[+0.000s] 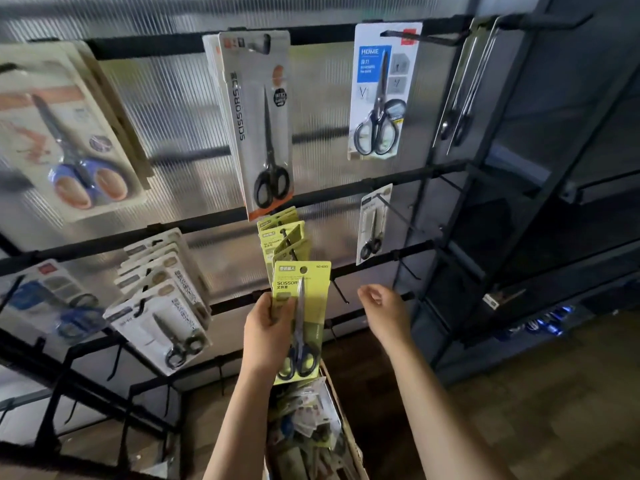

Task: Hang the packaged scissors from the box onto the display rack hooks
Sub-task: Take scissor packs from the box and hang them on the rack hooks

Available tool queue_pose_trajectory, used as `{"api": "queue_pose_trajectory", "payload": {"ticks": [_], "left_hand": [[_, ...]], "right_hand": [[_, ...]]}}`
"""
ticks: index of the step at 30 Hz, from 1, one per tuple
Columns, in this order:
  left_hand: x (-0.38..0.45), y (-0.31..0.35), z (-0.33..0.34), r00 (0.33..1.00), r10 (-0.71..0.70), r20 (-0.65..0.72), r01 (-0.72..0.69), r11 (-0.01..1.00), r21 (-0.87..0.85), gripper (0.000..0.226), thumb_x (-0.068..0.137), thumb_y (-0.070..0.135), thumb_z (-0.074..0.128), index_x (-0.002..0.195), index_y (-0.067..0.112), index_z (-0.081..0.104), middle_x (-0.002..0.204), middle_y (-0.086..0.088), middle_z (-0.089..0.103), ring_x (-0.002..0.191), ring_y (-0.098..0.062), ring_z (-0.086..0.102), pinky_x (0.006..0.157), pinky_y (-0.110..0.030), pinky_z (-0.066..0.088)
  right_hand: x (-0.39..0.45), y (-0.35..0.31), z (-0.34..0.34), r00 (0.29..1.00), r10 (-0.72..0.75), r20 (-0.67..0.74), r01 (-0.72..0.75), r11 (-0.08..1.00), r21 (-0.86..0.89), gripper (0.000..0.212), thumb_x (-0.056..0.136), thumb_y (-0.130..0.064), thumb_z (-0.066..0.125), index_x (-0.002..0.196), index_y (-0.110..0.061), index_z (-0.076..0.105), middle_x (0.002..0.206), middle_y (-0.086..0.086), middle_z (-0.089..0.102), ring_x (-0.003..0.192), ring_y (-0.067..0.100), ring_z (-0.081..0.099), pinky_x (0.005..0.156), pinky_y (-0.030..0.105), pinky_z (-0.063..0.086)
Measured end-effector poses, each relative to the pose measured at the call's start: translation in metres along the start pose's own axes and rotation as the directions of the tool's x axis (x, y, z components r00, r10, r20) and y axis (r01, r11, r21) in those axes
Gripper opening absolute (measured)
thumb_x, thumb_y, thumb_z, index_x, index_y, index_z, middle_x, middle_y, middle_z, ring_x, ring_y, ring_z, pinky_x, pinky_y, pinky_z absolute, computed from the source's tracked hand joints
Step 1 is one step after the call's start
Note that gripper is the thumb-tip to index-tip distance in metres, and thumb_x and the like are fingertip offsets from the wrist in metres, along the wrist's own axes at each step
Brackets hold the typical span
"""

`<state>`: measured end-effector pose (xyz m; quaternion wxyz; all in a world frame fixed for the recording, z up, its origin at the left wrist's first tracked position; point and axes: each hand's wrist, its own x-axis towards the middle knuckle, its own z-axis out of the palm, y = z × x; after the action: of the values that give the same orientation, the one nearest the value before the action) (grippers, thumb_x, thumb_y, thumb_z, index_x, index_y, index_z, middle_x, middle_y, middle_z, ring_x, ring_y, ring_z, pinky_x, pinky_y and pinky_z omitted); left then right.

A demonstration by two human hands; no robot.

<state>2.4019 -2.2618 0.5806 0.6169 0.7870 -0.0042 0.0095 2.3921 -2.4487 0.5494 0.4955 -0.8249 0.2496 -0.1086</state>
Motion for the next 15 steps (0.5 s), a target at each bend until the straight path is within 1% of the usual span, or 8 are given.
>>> {"api": "queue_pose_trajectory", "payload": {"ticks": [2,4,7,9,12,15], "left_hand": [[0.002,-0.004,0.002,1.0,-0.011,-0.012,0.011,1.0,0.017,0.019,0.092,0.018,0.058,0.073,0.019,0.055,0.062,0.008,0.054,0.053,-0.006,0.041,0.051,-0.022,0.035],[0.003,-0.007,0.003,0.999,-0.037,-0.031,0.038,0.999,0.012,0.015,0.092,0.018,0.057,0.078,0.017,0.058,0.066,0.005,0.057,0.056,-0.007,0.044,0.052,-0.022,0.037],[0.006,-0.01,0.005,0.996,-0.076,-0.038,0.074,0.996,-0.049,0.01,0.093,0.017,0.057,0.084,0.014,0.061,0.072,0.001,0.062,0.061,-0.01,0.049,0.058,-0.026,0.041],[0.009,-0.01,0.009,0.994,-0.1,-0.053,0.095,0.992,-0.084,0.009,0.093,0.017,0.056,0.086,0.013,0.062,0.075,0.0,0.063,0.064,-0.009,0.05,0.06,-0.025,0.043],[0.015,-0.013,0.017,0.989,-0.131,-0.075,0.122,0.986,-0.113,0.01,0.093,0.017,0.056,0.086,0.01,0.061,0.077,-0.002,0.062,0.066,-0.011,0.05,0.062,-0.026,0.042],[0.022,-0.019,0.025,0.987,-0.134,-0.087,0.124,0.986,-0.11,0.011,0.093,0.018,0.056,0.089,0.009,0.061,0.083,-0.007,0.066,0.07,-0.014,0.054,0.065,-0.031,0.045]], "right_hand": [[0.001,0.002,0.0,1.0,-0.004,0.007,0.004,1.0,0.0,0.032,0.096,-0.03,0.052,0.119,-0.009,0.06,0.119,0.004,0.064,0.097,0.008,0.055,0.078,0.018,0.039],[0.003,0.004,0.0,1.0,-0.009,0.018,0.01,1.0,-0.012,0.032,0.096,-0.03,0.052,0.119,-0.01,0.06,0.119,0.004,0.064,0.095,0.005,0.053,0.078,0.018,0.039],[0.005,0.008,0.002,0.999,-0.009,0.031,0.01,1.0,-0.029,0.032,0.096,-0.03,0.052,0.119,-0.01,0.06,0.119,0.003,0.064,0.1,0.008,0.056,0.079,0.018,0.04],[0.007,0.011,0.002,0.999,-0.007,0.046,0.008,0.999,-0.032,0.032,0.096,-0.03,0.052,0.119,-0.01,0.06,0.119,0.003,0.064,0.102,0.009,0.057,0.08,0.018,0.041],[0.01,0.015,0.004,0.998,0.0,0.069,0.002,1.0,-0.027,0.031,0.096,-0.029,0.052,0.119,-0.01,0.06,0.118,0.003,0.064,0.099,0.007,0.055,0.08,0.018,0.04],[0.013,0.018,0.003,0.996,0.005,0.087,-0.001,0.999,-0.043,0.032,0.096,-0.03,0.052,0.12,-0.011,0.059,0.119,0.003,0.063,0.104,0.011,0.057,0.08,0.019,0.04]]}}
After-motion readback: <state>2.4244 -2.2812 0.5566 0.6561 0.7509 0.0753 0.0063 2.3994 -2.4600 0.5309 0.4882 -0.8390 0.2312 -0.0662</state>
